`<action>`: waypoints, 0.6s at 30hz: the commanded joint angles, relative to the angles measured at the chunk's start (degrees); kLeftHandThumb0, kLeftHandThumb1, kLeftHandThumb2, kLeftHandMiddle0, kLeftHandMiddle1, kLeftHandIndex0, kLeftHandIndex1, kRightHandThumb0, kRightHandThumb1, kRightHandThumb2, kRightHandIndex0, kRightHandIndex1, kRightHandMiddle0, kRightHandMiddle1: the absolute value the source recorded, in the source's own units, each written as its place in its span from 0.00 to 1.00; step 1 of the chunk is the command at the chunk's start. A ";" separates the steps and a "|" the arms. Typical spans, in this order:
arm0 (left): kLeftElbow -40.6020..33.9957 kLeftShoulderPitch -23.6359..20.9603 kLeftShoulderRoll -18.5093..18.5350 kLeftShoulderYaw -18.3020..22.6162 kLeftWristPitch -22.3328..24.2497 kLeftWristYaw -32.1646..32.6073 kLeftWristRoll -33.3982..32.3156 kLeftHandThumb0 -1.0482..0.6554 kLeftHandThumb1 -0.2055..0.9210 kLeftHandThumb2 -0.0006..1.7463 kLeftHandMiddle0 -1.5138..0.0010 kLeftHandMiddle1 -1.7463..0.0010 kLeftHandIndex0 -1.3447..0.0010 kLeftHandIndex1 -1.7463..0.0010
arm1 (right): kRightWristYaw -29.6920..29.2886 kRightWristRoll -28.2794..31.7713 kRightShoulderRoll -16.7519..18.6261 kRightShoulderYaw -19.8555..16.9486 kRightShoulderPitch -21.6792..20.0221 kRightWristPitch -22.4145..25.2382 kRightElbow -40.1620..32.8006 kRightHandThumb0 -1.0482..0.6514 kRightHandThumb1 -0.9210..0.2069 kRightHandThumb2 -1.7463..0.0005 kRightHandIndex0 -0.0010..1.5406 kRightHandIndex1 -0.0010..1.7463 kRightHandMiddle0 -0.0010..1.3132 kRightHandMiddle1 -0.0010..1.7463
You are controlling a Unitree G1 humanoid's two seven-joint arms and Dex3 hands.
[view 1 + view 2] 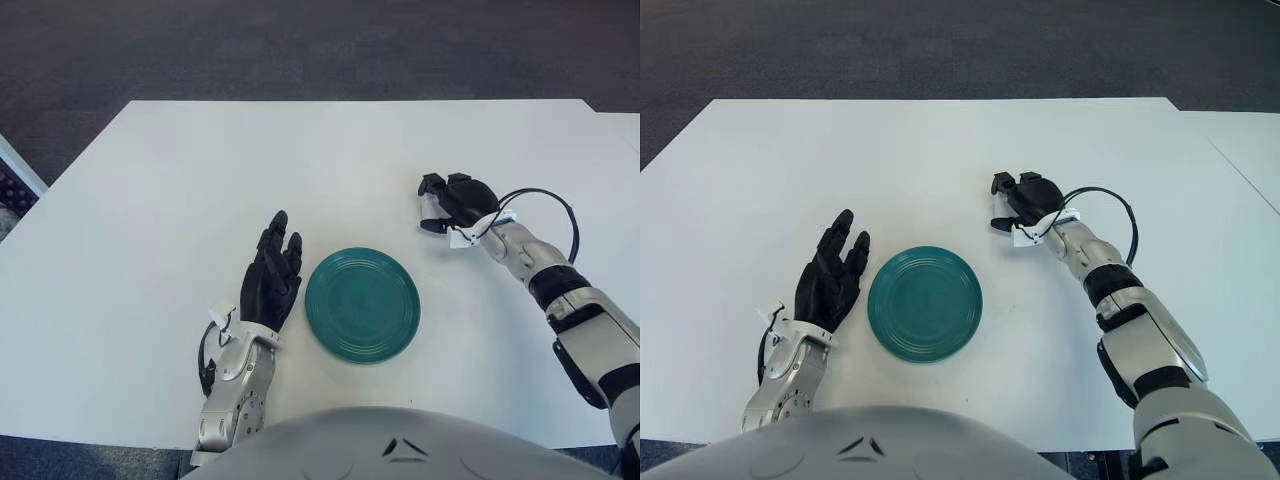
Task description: Put the charger into the plate.
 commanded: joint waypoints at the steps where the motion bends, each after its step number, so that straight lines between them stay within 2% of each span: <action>1: -0.05 -0.72 -2.13 -0.45 -0.67 0.34 0.08 0.00 1.00 0.52 1.00 1.00 0.95 0.47 | -0.57 -0.10 -0.08 0.27 -1.07 -0.49 1.02 0.07 0.00 0.43 0.63 1.00 0.69 1.00; 9: -0.95 -0.57 -1.85 -0.63 -0.50 0.95 0.66 0.00 1.00 0.51 0.96 1.00 0.93 0.31 | -1.86 -1.23 -1.84 0.89 -1.20 -2.43 -0.37 0.08 0.00 0.43 0.64 1.00 0.69 1.00; 11: -1.15 -0.50 -1.65 -0.70 -0.43 0.52 0.34 0.00 1.00 0.50 0.96 1.00 0.92 0.29 | -0.48 -1.23 -3.27 0.41 -1.14 -3.06 -4.62 0.08 0.00 0.43 0.64 1.00 0.70 1.00; 16: -2.19 -0.16 -0.80 -0.91 0.62 0.10 -0.02 0.00 1.00 0.49 0.96 1.00 0.93 0.27 | 2.73 0.96 -5.21 -2.26 -0.85 -3.57 -12.43 0.10 0.00 0.44 0.66 1.00 0.71 1.00; 18: -2.60 0.00 -0.60 -0.91 1.08 0.11 -0.18 0.00 1.00 0.49 0.97 1.00 0.95 0.33 | 4.02 3.16 -5.77 -4.59 0.02 -3.22 -16.15 0.16 0.00 0.50 0.65 1.00 0.70 1.00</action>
